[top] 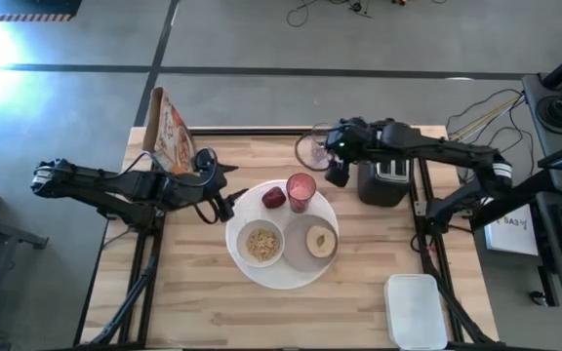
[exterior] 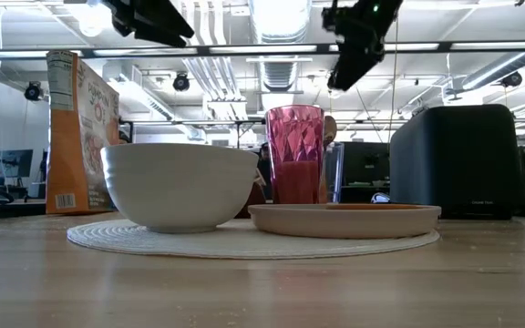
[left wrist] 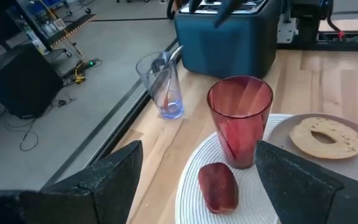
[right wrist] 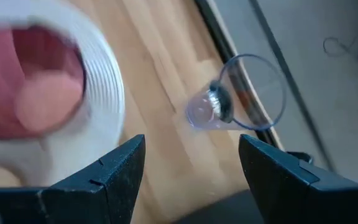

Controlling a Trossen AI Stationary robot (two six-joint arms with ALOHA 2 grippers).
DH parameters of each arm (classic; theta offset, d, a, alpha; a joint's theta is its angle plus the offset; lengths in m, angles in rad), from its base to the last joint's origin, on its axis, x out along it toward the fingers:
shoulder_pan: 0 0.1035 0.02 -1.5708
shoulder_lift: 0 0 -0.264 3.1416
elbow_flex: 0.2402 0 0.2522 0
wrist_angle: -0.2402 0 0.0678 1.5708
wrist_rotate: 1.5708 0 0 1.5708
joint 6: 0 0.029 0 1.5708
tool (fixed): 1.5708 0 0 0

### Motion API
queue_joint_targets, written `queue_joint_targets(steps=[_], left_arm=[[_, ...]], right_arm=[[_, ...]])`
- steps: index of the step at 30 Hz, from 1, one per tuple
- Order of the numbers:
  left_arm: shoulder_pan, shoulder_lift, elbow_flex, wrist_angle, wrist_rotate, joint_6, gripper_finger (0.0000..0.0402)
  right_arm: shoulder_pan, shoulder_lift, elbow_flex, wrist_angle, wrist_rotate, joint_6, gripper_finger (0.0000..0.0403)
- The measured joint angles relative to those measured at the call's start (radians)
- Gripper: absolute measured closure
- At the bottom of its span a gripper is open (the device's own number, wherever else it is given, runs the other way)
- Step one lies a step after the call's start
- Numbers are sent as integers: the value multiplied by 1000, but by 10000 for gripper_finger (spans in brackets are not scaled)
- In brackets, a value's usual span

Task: Arrange a breakfast setting
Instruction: Put the silver spoon on the white table mat to the left of the white bowl

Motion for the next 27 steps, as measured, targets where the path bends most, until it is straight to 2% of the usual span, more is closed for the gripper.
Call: queue_joint_targets(steps=[5,12,16,24,27], left_arm=[[0,0,0,-26,-12,-3,112],[0,-2,0,-78,-156,-3,112],[8,-9,0,-78,-156,-3,112],[41,-20,0,-79,-156,-6,112],[52,-22,0,-79,-156,-6,112]], right_arm=[[-5,76,0,-1,66,-144,156],[-5,138,0,12,218,-230,156],[-5,147,0,50,275,-282,156],[-23,149,0,89,275,-315,156],[-46,149,-1,95,214,-297,156]])
